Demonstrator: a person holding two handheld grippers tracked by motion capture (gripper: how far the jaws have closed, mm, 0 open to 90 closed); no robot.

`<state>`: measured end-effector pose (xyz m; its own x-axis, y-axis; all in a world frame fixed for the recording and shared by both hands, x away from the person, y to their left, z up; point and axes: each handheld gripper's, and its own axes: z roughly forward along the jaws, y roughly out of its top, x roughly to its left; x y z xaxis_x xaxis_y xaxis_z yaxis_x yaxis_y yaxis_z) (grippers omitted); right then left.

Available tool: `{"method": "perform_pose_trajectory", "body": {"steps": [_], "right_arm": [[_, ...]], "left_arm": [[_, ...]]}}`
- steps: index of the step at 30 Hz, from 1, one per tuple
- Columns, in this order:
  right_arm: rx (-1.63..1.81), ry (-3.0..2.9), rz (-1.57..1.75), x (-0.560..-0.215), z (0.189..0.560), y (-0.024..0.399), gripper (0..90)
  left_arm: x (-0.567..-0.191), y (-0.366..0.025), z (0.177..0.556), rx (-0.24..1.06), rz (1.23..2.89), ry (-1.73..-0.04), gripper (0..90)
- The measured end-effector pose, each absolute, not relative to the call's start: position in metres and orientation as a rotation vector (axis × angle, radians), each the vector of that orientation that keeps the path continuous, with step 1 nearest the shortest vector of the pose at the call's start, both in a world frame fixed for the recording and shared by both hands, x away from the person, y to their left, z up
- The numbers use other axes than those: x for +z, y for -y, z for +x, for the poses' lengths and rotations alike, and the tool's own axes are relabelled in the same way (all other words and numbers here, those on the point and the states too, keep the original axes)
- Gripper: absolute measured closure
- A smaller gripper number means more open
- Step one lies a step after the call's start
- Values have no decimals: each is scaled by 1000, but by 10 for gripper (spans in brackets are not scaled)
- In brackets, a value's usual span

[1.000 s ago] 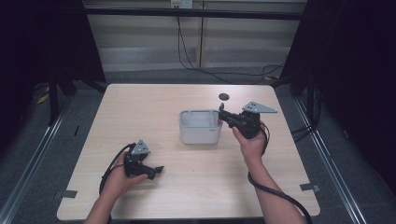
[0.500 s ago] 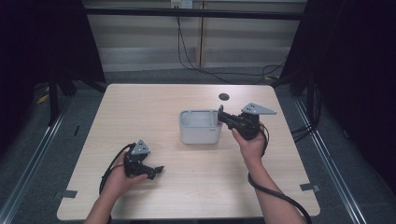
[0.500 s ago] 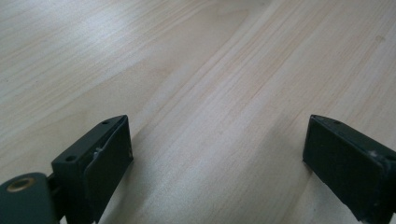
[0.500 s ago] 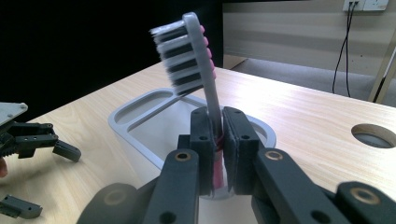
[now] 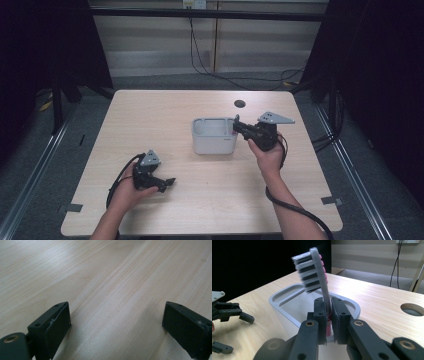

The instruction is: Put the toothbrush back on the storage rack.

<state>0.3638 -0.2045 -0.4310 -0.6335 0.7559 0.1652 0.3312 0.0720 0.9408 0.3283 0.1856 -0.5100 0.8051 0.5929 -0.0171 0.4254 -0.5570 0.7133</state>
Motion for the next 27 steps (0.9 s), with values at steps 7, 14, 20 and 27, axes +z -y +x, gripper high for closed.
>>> {"method": "perform_pose_trajectory", "body": {"steps": [7,14,20,27], "right_arm": [[1577,-1997,1082,-432,364,204,829],[1569,-1999,1091,-434,365,205,829],[1566,-2006,1099,-437,366,205,827],[1567,-2009,1101,-437,366,205,826]], "left_arm": [[-510,-186,328,290,2246,-746,78],[-510,-186,328,290,2245,-746,78],[-510,-186,328,288,2244,-748,77],[-510,-186,328,290,2245,-746,78]]}}
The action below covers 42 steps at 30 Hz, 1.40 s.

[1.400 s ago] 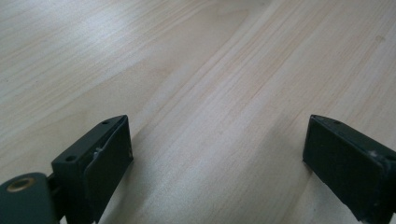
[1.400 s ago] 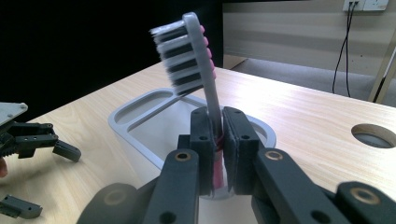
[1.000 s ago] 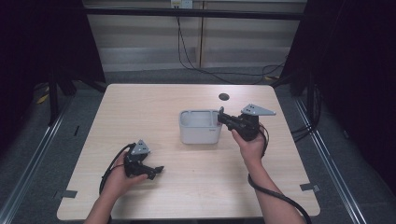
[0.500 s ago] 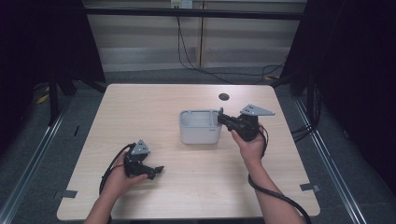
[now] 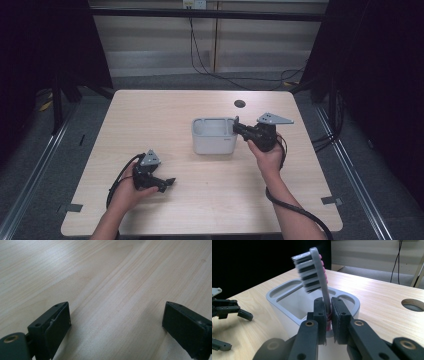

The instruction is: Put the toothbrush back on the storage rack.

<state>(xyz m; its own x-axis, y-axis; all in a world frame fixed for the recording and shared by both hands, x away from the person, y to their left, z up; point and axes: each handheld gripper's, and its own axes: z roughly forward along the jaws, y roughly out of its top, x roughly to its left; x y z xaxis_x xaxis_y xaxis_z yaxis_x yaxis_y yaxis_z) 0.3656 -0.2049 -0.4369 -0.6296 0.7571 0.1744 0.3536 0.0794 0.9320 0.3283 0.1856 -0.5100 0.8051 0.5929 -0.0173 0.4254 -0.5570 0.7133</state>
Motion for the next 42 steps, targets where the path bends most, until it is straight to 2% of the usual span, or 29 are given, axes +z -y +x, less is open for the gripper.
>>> {"method": "perform_pose_trajectory", "body": {"steps": [25,42], "right_arm": [[1566,-2033,1081,-438,366,201,814],[1582,-2045,1059,-435,365,198,738]], "left_arm": [[-510,-186,328,290,2245,-746,78],[-510,-185,329,288,2243,-749,77]]}}
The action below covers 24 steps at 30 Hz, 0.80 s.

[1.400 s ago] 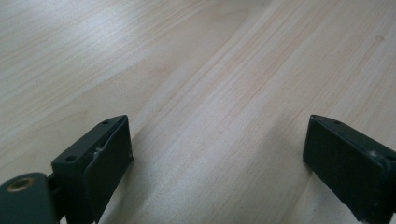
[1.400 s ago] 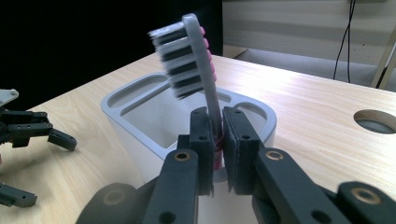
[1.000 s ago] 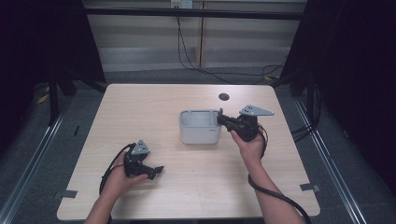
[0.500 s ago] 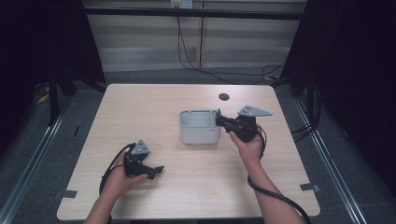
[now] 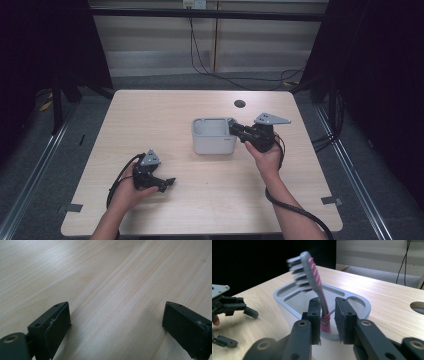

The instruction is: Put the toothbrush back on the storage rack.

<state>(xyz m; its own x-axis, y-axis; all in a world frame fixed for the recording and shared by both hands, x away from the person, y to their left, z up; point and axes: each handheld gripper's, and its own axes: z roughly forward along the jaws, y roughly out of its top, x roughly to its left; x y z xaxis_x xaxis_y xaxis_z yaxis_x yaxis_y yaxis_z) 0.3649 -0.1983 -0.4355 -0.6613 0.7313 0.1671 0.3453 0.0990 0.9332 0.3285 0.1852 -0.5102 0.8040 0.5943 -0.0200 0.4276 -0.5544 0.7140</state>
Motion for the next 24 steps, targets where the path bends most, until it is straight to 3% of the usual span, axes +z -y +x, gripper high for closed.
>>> {"method": "perform_pose_trajectory", "body": {"steps": [12,24], "right_arm": [[1564,-2063,1041,-430,363,198,653],[1591,-2035,1067,-427,359,207,493]], "left_arm": [[-510,-185,329,288,2243,-749,77],[-510,-185,329,289,2243,-749,78]]}}
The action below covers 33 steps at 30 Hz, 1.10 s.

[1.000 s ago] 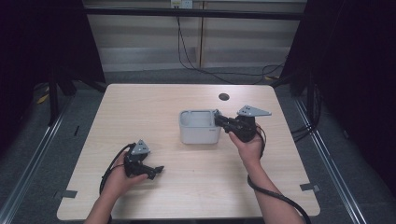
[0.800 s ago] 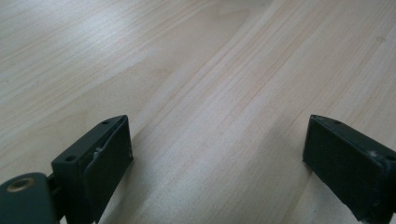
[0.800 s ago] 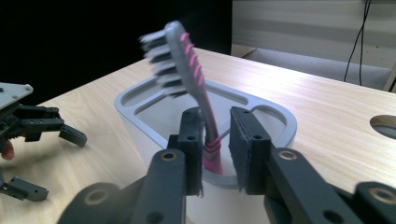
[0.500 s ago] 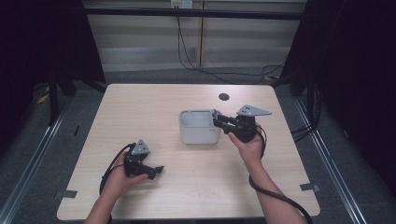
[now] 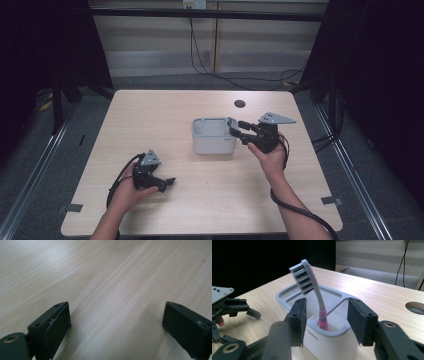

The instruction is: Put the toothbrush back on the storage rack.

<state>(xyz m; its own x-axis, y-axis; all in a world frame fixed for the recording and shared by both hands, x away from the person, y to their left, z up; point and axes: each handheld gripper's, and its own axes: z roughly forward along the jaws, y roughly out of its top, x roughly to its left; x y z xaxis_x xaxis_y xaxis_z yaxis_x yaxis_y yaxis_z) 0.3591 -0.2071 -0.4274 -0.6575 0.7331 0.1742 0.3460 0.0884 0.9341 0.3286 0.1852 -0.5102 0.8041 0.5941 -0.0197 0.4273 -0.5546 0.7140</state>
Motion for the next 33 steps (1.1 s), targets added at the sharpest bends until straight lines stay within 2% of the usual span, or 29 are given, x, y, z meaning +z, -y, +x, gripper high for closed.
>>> {"method": "perform_pose_trajectory", "body": {"steps": [11,18,33], "right_arm": [[1563,-2041,1062,-421,352,219,358],[1542,-2062,1044,-419,348,225,304],[1482,-2101,1029,-426,337,242,241]], "left_arm": [[-510,-185,329,290,2242,-749,78],[-510,-185,329,290,2242,-748,78],[-510,-185,329,290,2243,-749,78]]}}
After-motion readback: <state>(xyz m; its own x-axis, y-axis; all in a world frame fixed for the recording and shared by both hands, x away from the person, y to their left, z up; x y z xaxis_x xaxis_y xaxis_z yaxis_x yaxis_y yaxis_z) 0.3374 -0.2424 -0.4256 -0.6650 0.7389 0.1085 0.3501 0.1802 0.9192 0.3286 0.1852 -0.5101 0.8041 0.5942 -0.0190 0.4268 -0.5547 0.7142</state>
